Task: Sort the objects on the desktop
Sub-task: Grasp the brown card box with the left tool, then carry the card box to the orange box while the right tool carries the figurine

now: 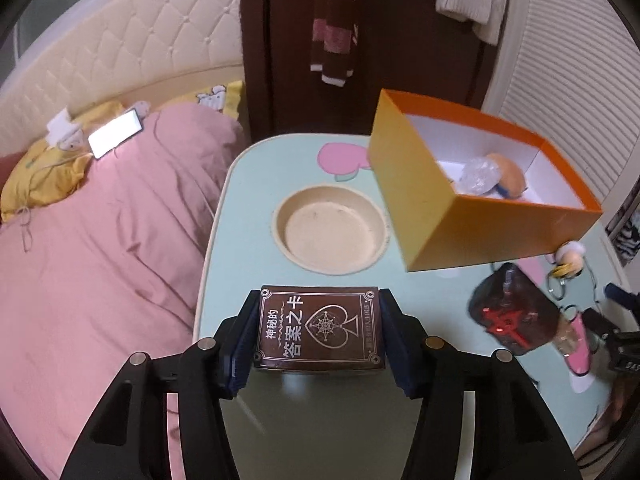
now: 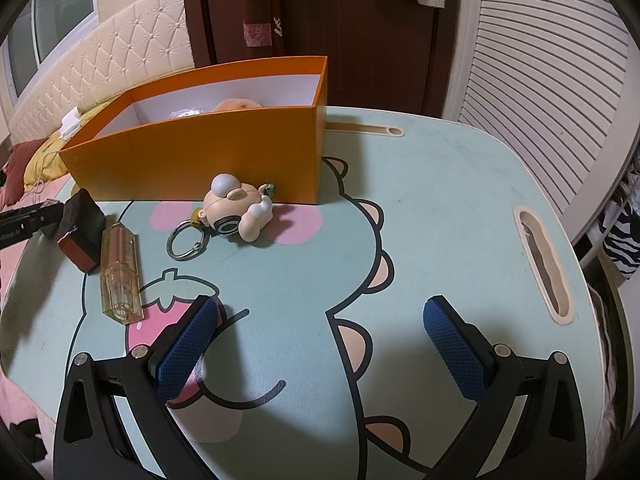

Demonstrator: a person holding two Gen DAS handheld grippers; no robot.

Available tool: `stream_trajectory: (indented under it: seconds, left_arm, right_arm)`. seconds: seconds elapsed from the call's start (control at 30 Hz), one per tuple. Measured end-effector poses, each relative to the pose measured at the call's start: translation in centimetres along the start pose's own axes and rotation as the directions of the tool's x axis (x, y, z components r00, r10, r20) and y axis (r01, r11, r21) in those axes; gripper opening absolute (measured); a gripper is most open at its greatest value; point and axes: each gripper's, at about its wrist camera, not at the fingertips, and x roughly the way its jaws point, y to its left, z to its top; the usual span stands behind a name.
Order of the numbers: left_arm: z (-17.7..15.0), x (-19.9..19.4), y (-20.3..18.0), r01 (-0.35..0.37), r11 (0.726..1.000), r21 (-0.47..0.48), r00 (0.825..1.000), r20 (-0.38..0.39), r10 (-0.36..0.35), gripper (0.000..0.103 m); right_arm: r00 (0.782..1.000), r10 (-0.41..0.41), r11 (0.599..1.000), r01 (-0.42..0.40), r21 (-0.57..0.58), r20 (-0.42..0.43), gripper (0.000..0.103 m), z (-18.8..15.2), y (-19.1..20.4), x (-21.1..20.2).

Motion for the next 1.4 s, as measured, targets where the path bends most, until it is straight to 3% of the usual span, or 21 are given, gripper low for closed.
stream_trajectory:
  seconds: [0.1, 0.23, 0.43, 0.63, 0.83, 1.2, 1.4]
  left_arm:
    - [-0.8, -1.1, -1.1, -0.011, 1.0, 0.026, 1.0, 0.023, 0.011, 0.055]
    - [-1.8, -3.1, -2.3, 0.058, 0.998, -0.011, 0.997, 0.052, -0.058, 0.055]
    - [-4.0, -5.1, -4.9, 0.095, 0.995, -0.03, 0.993, 0.075, -0.093, 0.055]
    - [-5.6, -5.6, -6.7, 0.117, 0.993, -0.03, 0.99, 0.082, -0.114, 0.055]
    - [-5.3, -5.4, -7.6, 0.143, 0.99, -0.006, 0.987, 0.076, -0.142, 0.055]
    - [-5.0, -4.6, -7.4, 0.148, 0.989, -0.012, 0.987, 0.06, -0.147, 0.055]
    - [-5.0, -4.5, -7.2, 0.139, 0.99, -0.015, 0.989, 0.054, -0.138, 0.055]
  right_arm:
    - [1.0, 0.0, 1.0, 0.0, 0.0, -0.001, 0.103, 0.0, -0.1, 0.0]
    - [1.0, -0.003, 1.0, 0.003, 0.001, -0.006, 0.103, 0.0, -0.1, 0.0]
    - [0.999, -0.009, 1.0, 0.009, 0.005, -0.033, 0.103, 0.5, -0.1, 0.0]
    - [0.998, 0.041, 0.999, -0.039, 0.029, -0.05, 0.103, 1.2, -0.3, -0.2]
    - [1.0, 0.018, 1.0, -0.017, -0.021, 0.025, 0.103, 2.9, 0.7, -1.1]
    - [0.998, 0.055, 0.998, -0.055, -0.037, -0.004, 0.102, 4.1, 1.4, 0.3]
    - [0.997, 0.069, 0.997, -0.07, -0.023, -0.037, 0.09, 5.4, 2.2, 2.0]
